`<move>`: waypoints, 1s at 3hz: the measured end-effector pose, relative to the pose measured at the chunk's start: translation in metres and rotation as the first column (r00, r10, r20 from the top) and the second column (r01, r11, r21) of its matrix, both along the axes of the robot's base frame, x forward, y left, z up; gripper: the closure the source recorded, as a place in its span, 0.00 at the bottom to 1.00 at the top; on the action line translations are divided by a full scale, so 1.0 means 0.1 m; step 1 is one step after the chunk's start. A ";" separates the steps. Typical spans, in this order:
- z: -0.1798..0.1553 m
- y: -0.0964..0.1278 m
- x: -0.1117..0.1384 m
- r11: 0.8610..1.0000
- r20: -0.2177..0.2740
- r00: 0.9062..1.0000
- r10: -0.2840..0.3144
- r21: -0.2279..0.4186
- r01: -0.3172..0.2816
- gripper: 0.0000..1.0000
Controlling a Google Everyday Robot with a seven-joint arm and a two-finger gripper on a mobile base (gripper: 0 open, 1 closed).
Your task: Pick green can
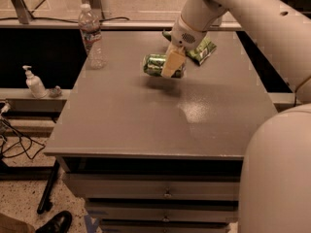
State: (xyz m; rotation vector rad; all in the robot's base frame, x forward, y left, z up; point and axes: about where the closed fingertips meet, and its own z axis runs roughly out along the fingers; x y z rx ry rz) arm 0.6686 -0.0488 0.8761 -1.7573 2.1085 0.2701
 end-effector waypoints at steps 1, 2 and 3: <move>0.36 -0.08 -0.06 0.997 0.022 1.000 -0.014 0.082 0.013 1.00; 0.70 -0.19 -0.28 0.975 0.011 1.000 -0.019 0.224 0.016 1.00; 0.70 -0.15 -0.29 0.970 0.004 1.000 -0.015 0.243 0.014 1.00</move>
Offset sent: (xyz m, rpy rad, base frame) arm -0.0641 -0.0435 0.1224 0.4288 0.0091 -0.0290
